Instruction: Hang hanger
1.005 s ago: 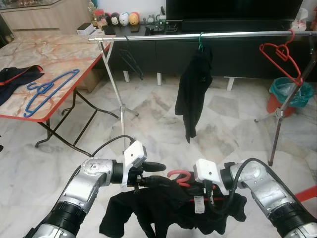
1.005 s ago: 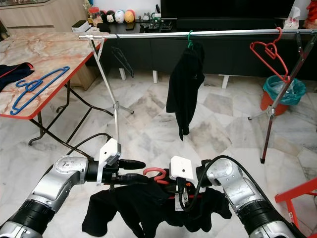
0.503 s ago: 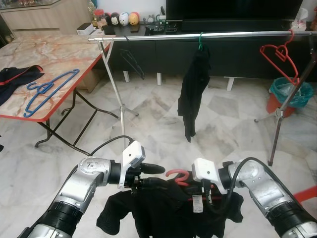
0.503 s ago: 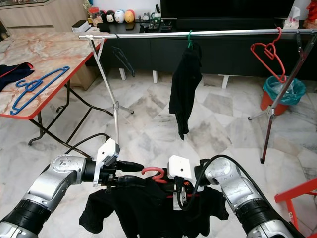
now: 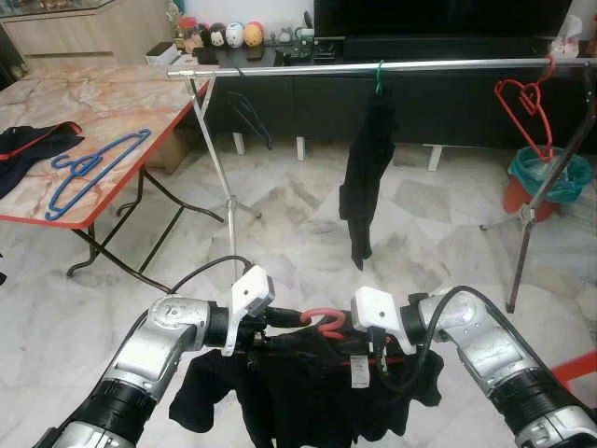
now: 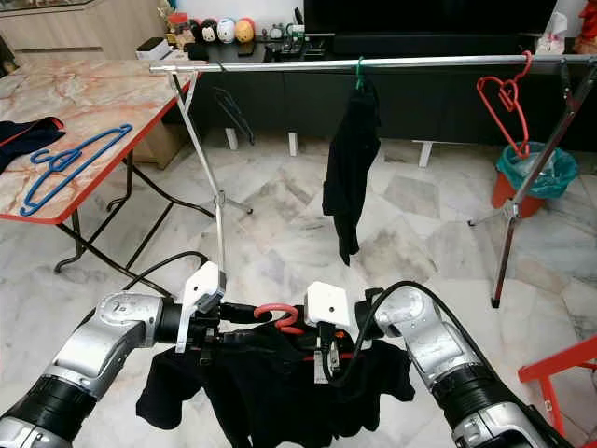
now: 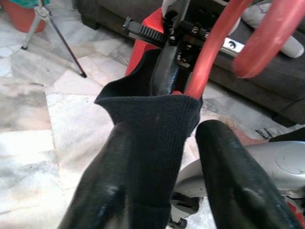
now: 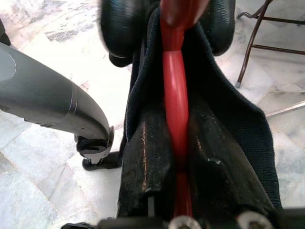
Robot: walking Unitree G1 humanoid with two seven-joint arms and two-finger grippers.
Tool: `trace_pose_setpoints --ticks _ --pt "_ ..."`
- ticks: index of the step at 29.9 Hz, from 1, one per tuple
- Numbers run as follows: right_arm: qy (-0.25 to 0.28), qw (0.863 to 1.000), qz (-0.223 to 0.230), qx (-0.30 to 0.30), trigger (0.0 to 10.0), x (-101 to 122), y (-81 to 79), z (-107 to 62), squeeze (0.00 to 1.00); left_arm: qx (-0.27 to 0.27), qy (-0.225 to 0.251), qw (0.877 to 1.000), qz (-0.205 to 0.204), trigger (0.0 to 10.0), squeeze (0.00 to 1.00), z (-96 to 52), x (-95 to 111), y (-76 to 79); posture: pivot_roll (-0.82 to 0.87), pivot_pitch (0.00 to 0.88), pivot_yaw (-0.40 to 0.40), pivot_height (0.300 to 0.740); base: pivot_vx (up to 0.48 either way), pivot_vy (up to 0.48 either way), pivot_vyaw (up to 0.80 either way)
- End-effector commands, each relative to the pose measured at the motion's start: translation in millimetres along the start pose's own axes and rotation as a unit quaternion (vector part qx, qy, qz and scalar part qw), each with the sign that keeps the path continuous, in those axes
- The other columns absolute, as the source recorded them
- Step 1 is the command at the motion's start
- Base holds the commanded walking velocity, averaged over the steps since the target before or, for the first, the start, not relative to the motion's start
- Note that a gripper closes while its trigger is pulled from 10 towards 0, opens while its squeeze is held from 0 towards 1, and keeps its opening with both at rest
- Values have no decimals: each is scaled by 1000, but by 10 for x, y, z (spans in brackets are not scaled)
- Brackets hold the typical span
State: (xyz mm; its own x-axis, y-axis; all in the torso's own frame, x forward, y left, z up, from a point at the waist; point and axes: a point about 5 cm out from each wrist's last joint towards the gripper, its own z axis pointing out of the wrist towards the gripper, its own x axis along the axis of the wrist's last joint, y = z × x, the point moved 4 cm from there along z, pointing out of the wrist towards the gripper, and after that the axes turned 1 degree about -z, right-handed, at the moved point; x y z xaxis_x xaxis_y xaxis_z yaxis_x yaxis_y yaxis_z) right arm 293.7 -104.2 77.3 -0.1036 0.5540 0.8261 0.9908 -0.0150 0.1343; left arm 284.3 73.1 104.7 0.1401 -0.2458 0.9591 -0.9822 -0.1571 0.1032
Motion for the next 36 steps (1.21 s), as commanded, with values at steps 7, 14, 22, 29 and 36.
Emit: trace_pose_setpoints --ticks 7,14,22,29,36 --pt "14 1000 -18 -6 0 119 66 -1 0 7 -11 1000 6 0 0 -8 -23 -25 8 23 81 740 0 0 0" --pt "14 1000 -17 -6 0 116 66 2 0 3 -8 1000 6 0 0 -2 -16 -16 8 20 81 740 0 0 0" --pt "14 1000 -15 -9 0 108 69 1 0 -1 -4 1000 4 0 0 -2 -7 -6 8 22 81 740 0 0 0" --pt "12 1000 -12 -19 0 95 104 -24 0 6 -10 1000 3 0 0 -20 -34 -21 9 28 82 740 0 0 0" --pt "-29 999 -7 -42 0 -103 118 -134 0 32 -40 999 10 0 0 -144 -150 -79 11 35 82 740 0 0 0"
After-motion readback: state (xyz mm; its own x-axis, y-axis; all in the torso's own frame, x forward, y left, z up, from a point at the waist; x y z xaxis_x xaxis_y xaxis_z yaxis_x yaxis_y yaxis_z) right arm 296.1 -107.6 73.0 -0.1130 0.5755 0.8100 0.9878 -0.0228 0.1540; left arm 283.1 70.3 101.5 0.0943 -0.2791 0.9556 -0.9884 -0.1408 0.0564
